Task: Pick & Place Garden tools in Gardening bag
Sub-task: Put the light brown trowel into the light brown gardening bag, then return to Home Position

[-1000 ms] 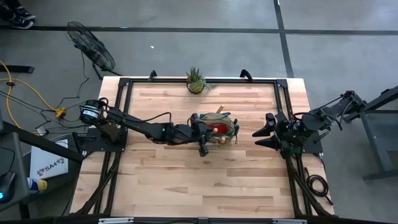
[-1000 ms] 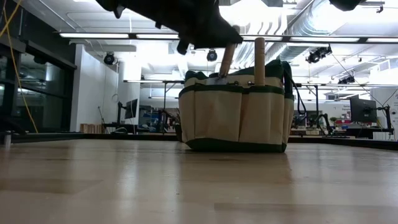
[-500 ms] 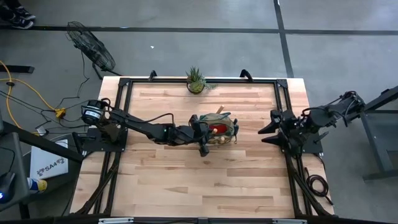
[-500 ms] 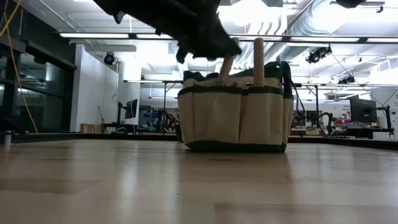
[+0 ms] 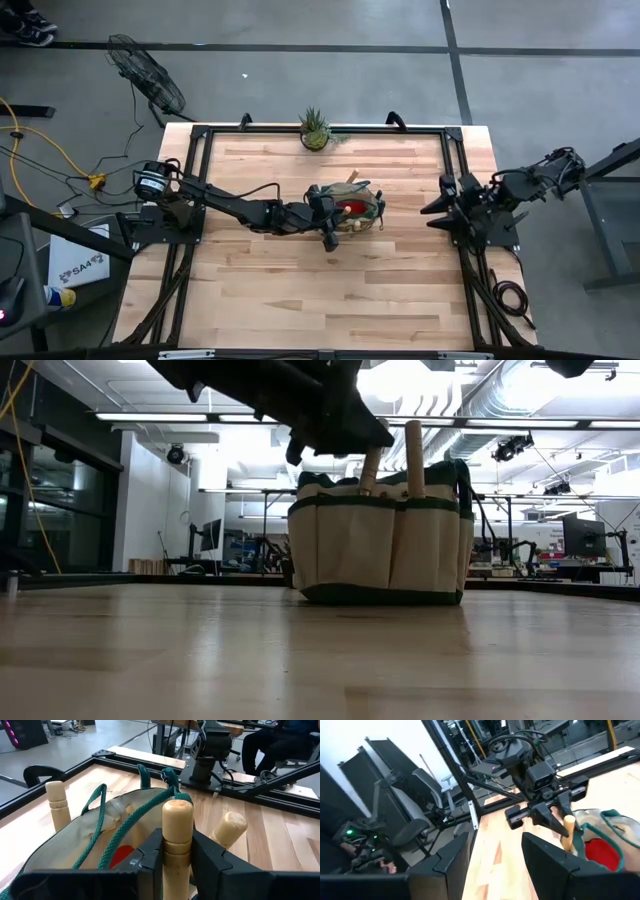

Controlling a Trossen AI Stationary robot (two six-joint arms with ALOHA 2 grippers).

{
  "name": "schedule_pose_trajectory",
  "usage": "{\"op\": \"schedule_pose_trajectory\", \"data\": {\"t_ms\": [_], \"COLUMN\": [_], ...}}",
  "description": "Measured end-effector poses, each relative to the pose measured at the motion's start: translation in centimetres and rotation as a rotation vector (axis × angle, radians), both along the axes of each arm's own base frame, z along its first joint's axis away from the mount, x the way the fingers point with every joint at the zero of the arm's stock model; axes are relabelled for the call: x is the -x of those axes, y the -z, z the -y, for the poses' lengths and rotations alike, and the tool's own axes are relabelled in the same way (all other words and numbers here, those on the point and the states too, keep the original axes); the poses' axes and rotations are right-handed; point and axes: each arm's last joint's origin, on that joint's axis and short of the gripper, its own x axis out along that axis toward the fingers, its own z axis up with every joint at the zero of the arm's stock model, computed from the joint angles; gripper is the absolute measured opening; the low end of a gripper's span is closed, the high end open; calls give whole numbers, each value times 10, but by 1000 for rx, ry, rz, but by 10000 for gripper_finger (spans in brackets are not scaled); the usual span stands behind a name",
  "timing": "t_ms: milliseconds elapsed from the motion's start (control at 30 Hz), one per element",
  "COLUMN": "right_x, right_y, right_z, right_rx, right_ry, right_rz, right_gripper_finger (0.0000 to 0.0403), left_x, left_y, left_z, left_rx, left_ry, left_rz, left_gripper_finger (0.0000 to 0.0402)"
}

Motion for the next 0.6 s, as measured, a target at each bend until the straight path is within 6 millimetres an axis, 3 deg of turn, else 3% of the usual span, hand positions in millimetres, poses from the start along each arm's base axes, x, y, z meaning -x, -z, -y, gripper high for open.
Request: {"op": "schedule_pose_trajectory", "data": {"t_ms": [333,600], "right_x": [6,9], "right_y": [-1,0], "right_z": [3,5], "right_rx": [-10,-12], "right_ry": [-9,-7], "right_rz": [12,8], "right_gripper_finger": [174,174], "left_x": [2,16], "left_y": [-5,-19], "left_z": [0,0], "left_rx": [5,17], "left_ry": [20,98], "left_rz": [11,-66], "left_gripper_finger": [204,232]}}
